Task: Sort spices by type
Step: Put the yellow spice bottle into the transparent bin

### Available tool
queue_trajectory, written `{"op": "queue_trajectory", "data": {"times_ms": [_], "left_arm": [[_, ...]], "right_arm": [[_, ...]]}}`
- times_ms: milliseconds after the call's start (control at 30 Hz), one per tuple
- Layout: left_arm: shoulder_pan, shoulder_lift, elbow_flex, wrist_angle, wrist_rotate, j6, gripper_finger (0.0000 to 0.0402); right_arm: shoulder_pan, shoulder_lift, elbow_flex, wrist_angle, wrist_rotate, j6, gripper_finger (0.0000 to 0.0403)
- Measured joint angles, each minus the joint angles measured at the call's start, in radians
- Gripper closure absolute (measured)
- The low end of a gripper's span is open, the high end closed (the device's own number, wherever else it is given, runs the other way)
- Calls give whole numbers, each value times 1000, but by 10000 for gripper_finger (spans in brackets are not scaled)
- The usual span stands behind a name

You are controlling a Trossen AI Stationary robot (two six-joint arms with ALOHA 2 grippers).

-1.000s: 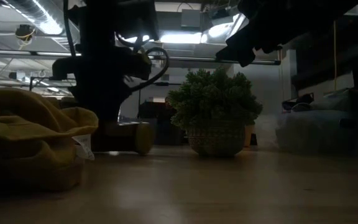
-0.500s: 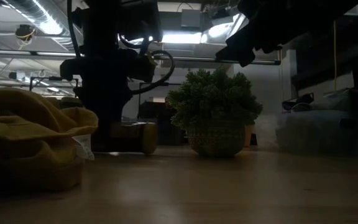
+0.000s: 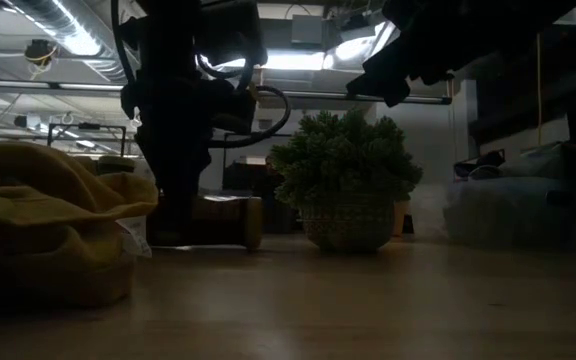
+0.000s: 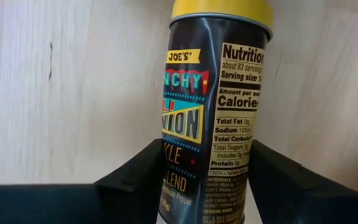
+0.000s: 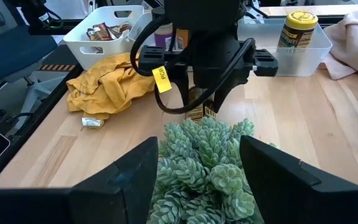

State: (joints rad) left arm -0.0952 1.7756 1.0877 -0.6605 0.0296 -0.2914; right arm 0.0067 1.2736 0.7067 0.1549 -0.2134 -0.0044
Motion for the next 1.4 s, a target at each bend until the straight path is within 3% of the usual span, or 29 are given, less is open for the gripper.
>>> {"op": "queue_trajectory", "data": {"times_ms": [667, 1400], "left_arm": [[0, -94, 34, -151, -8, -14, 217], [-1, -378, 36, -101, -9, -185, 215]], "right_arm": [[0, 0, 0, 5, 0, 0, 178], [0, 0, 0, 36, 45, 0, 178]]}}
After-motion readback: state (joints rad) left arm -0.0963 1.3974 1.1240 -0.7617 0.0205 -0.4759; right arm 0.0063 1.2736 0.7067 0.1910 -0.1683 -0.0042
